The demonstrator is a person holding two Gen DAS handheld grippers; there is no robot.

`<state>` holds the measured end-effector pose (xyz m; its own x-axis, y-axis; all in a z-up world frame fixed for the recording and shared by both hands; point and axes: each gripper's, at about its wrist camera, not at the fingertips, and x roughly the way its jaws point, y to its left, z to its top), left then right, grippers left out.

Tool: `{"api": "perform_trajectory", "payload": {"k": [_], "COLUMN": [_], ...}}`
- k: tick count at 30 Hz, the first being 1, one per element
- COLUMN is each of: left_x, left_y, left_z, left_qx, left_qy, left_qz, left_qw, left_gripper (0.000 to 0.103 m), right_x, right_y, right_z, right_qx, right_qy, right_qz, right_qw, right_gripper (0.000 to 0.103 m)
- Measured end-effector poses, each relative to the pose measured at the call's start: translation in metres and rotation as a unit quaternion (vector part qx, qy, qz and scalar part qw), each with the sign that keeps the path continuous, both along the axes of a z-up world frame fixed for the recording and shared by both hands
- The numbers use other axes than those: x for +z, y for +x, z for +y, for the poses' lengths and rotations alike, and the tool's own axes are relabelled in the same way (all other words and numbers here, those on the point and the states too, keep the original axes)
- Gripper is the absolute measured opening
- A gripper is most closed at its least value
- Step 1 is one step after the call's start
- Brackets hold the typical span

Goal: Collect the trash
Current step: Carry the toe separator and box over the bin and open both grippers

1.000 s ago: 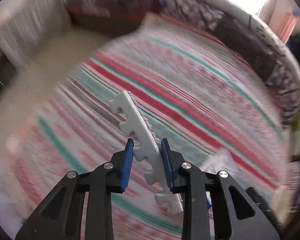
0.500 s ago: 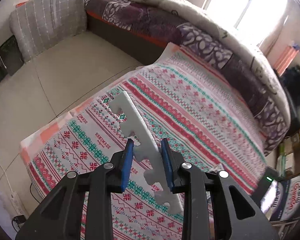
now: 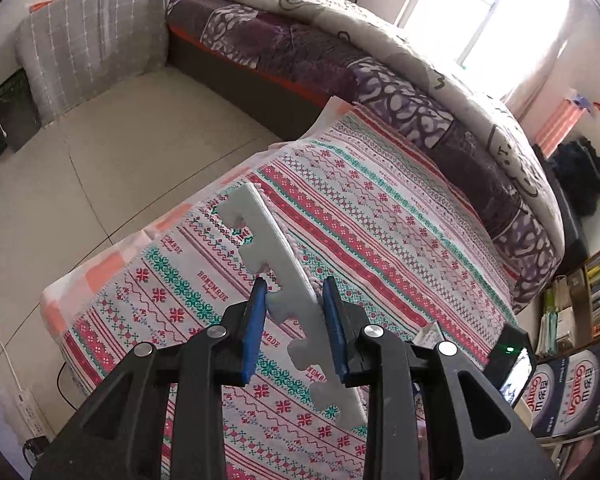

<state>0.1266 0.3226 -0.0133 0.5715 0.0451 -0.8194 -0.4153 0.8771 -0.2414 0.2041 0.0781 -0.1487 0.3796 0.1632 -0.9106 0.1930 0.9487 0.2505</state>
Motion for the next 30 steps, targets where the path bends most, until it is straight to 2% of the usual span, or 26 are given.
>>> {"api": "perform_trajectory", "payload": {"k": [3, 10, 21, 30], "left_x": [0.003, 0.012, 0.017, 0.018], "left_y": [0.0, 0.0, 0.004, 0.007], "left_z": [-0.003, -0.02, -0.058, -0.097], "left_qx": [-0.001, -0.01, -0.034, -0.062], "left_qy": [0.002, 0.027, 0.062, 0.089], "left_qz": [-0.005, -0.022, -0.036, -0.044], "left_qw": [1.0, 0.9993, 0.9968, 0.9932], "left_gripper": [0.029, 0.029, 0.029, 0.029], "right_x": [0.011, 0.048, 0.103, 0.12], "right_y": [-0.004, -0.007, -0.022, -0.046], "right_z": [-0.014, -0.048, -0.081, -0.126], "right_qx": [0.001, -0.002, 0.022, 0.021], "right_qy": [0.01, -0.002, -0.069, -0.091], "right_qz": [-0.026, -0.083, -0.185, -0.217], "right_qw": [1.0, 0.997, 0.98, 0.972], "right_gripper": [0.056, 0.056, 0.056, 0.056]}}
